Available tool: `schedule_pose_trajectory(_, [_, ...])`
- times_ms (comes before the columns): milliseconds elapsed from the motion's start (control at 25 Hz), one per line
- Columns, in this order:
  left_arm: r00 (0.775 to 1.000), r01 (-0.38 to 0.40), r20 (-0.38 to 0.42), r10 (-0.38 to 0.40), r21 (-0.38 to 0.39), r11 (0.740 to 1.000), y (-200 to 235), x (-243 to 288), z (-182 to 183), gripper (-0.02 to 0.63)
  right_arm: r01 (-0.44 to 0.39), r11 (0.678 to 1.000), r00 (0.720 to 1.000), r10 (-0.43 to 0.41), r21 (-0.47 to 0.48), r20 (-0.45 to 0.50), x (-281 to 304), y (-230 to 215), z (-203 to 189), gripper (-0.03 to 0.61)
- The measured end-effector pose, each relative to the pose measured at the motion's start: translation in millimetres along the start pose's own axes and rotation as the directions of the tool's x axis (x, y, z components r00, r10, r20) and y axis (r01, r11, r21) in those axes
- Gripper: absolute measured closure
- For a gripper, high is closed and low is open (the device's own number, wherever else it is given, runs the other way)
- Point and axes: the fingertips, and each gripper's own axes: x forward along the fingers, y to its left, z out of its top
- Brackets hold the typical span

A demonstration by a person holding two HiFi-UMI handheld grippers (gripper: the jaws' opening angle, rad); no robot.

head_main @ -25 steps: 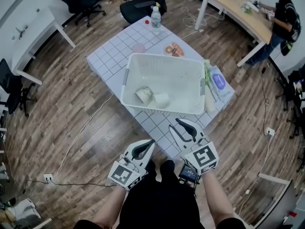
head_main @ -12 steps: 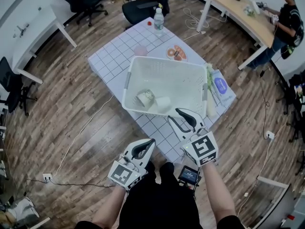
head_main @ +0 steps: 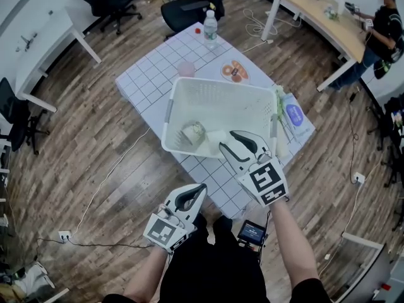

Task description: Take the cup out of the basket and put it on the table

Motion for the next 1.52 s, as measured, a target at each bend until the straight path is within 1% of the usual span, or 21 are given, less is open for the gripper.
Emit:
schedule_pose_trajectory(280, [1.0, -0.005, -0.002, 0.005, -0.004, 1.0, 9.4, 4.3, 1.0, 0.606, -0.017, 0.999, 0.998, 0.015, -0.046, -0.056, 18.7, -23.8, 0.5, 0.426])
schedule_pose_trajectory(560, [1.0, -0.014, -0.012, 0.014, -0.012, 1.0, 18.2, 3.7, -2.5, 0.606, -0.07, 0.991, 0.986, 0.05, -0.117, -0.161, 42.8, -33.5, -18.3, 0.411])
schedule_pose_trajectory(760, [1.0, -0.02, -0.014, 0.02, -0.015, 1.0, 21.8, 4.6, -1.9, 0.606, -0.111, 0.983, 0.97, 0.076, -0.144, -0.232, 56.2, -41.8, -31.0, 0.401])
schedule_pose_trajectory(1000, [1.0, -0.025, -0.014, 0.025, -0.014, 1.0, 25.2, 2.8, -1.0, 0.607, -0.181, 0.966, 0.939, 0.115, -0.182, -0.323, 71.4, -47.3, -52.1, 0.393])
schedule_pose_trajectory(1160, [0.999, -0.029, -0.015, 0.029, -0.015, 0.999, 27.3, 0.9, -2.1, 0.606, -0.242, 0.944, 0.912, 0.142, -0.226, -0.384, 79.3, -44.8, -65.8, 0.381])
schedule_pose_trajectory(1360, [0.999, -0.035, -0.02, 0.035, -0.017, 0.999, 29.7, -1.4, -2.8, 0.606, -0.32, 0.897, 0.871, 0.152, -0.305, -0.467, 89.5, -38.0, -84.1, 0.371])
schedule_pose_trajectory(1520, [0.999, -0.038, -0.024, 0.037, -0.022, 0.999, 30.5, -2.0, -3.9, 0.606, -0.38, 0.858, 0.839, 0.162, -0.346, -0.519, 97.1, -30.2, -97.9, 0.368])
